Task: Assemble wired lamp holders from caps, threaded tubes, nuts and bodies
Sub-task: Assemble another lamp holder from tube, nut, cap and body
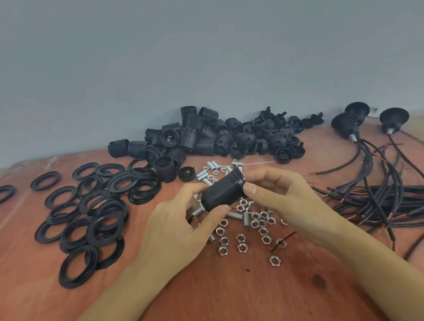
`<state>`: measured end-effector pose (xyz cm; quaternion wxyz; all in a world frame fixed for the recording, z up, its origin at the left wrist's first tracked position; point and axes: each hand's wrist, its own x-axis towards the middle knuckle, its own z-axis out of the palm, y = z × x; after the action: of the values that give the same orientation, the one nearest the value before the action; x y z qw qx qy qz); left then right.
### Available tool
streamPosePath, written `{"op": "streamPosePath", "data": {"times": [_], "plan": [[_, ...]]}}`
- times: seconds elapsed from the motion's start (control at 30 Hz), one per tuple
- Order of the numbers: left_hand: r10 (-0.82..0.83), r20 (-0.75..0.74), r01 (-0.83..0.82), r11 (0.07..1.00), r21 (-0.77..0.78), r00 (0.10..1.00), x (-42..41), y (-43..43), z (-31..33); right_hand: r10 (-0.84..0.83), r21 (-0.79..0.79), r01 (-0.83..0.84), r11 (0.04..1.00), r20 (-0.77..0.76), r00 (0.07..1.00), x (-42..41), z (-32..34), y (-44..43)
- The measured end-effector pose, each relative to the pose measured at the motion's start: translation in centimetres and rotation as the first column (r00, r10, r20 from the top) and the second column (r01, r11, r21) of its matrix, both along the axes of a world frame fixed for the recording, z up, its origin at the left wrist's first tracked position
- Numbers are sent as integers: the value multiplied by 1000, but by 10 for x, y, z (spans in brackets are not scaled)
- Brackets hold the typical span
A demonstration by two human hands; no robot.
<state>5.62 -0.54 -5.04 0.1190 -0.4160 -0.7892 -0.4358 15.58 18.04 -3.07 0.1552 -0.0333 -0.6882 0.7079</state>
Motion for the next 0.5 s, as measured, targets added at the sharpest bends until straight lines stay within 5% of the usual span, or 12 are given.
{"op": "streamPosePath", "data": {"times": [0.13,0.33,0.5], "plan": [[-38,18,38,999,-22,999,1,1,2,87,-17,-87,996,45,995,1,2,11],[-177,316,158,984,84,932,0,2,3,134,106,-142,984,76,988,4,5,22],[-197,252,183,980,77,947,5,2,4,-9,203,-9,979,87,996,2,3,17]]}}
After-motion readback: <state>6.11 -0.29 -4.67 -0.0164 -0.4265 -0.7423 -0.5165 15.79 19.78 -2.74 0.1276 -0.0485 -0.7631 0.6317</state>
